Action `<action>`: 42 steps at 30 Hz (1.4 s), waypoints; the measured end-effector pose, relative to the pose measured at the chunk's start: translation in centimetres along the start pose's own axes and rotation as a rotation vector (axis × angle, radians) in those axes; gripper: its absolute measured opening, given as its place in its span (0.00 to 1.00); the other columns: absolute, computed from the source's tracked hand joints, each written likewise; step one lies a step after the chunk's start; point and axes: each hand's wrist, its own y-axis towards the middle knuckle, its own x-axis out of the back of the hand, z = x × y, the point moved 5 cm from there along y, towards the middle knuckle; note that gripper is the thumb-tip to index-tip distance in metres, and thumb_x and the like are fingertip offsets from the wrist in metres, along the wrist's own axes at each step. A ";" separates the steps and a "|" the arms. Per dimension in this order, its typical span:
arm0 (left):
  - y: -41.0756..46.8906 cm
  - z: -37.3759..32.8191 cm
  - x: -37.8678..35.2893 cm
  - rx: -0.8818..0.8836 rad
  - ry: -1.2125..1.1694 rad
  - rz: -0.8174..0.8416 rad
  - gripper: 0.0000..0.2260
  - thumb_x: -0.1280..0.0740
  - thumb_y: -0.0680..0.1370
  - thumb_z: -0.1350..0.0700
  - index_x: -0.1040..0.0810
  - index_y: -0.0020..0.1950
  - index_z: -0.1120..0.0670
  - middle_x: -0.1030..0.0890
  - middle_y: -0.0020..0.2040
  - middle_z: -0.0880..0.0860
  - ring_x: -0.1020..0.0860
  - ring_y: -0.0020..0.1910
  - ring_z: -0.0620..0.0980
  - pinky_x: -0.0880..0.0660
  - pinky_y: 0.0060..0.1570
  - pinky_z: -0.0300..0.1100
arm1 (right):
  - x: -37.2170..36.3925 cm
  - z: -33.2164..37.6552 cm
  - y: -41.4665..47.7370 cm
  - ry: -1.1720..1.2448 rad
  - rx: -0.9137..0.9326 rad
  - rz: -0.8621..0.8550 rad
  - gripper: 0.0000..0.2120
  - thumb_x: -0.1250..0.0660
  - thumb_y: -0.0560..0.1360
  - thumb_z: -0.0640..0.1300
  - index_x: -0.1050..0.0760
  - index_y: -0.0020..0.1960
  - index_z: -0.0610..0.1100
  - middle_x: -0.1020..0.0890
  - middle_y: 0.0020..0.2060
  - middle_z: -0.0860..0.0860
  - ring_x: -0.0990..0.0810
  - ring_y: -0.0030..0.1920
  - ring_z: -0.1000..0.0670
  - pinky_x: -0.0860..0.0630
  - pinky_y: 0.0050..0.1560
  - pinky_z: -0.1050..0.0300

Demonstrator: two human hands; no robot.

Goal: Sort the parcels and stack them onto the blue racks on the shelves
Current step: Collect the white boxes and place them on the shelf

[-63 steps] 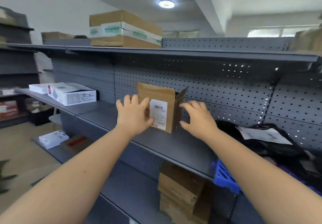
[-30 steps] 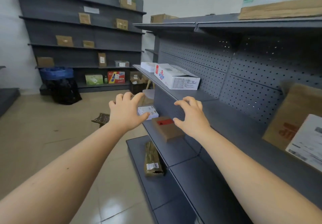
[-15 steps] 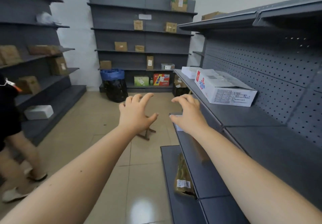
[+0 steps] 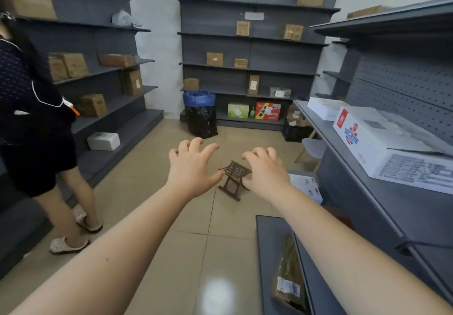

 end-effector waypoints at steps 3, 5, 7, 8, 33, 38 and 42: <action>2.8 3.1 -2.2 0.000 0.024 0.019 0.28 0.39 0.72 0.33 0.39 0.70 0.38 0.37 0.72 0.52 0.40 0.69 0.57 0.38 0.64 0.58 | -1.9 0.9 3.9 -0.001 0.008 0.012 0.25 0.33 0.74 0.51 0.34 0.69 0.53 0.30 0.64 0.51 0.36 0.63 0.45 0.33 0.59 0.51; 5.0 5.4 -3.7 0.002 0.025 0.023 0.28 0.39 0.72 0.33 0.39 0.70 0.38 0.38 0.73 0.52 0.41 0.70 0.57 0.39 0.65 0.57 | -2.8 1.4 6.7 -0.007 0.015 0.006 0.24 0.33 0.74 0.51 0.34 0.69 0.53 0.30 0.64 0.51 0.37 0.63 0.46 0.32 0.60 0.51; 7.4 7.5 -5.1 -0.005 0.022 0.037 0.28 0.39 0.72 0.33 0.38 0.70 0.38 0.39 0.73 0.52 0.42 0.70 0.57 0.40 0.65 0.57 | -3.7 1.7 9.5 -0.009 0.013 0.004 0.22 0.34 0.75 0.49 0.33 0.68 0.54 0.30 0.64 0.52 0.37 0.64 0.46 0.33 0.61 0.51; 8.6 8.5 -5.9 -0.010 0.017 0.046 0.27 0.39 0.73 0.33 0.38 0.70 0.38 0.39 0.73 0.52 0.42 0.70 0.56 0.40 0.65 0.57 | -4.2 1.8 10.8 -0.009 0.010 0.007 0.21 0.34 0.76 0.49 0.32 0.68 0.55 0.30 0.64 0.52 0.37 0.64 0.46 0.33 0.61 0.51; 28.5 2.8 -27.8 -0.251 -0.273 0.184 0.28 0.36 0.70 0.36 0.34 0.68 0.41 0.35 0.71 0.53 0.37 0.68 0.56 0.38 0.63 0.56 | -18.8 -13.8 24.7 -0.100 -0.276 0.127 0.24 0.34 0.74 0.49 0.33 0.69 0.50 0.39 0.72 0.48 0.52 0.75 0.41 0.47 0.71 0.46; 34.8 -1.2 -31.2 -0.277 -0.280 0.190 0.29 0.39 0.72 0.35 0.39 0.71 0.40 0.38 0.73 0.52 0.40 0.70 0.55 0.40 0.65 0.55 | -19.7 -20.1 29.4 -0.072 -0.346 0.137 0.25 0.35 0.75 0.49 0.35 0.71 0.52 0.39 0.72 0.50 0.53 0.75 0.42 0.49 0.72 0.46; 39.8 -3.6 -33.2 -0.290 -0.269 0.156 0.29 0.39 0.71 0.34 0.38 0.70 0.40 0.37 0.72 0.52 0.39 0.69 0.55 0.38 0.63 0.55 | -19.5 -24.4 32.9 -0.050 -0.375 0.067 0.23 0.35 0.74 0.49 0.34 0.69 0.52 0.37 0.70 0.51 0.51 0.74 0.43 0.46 0.71 0.45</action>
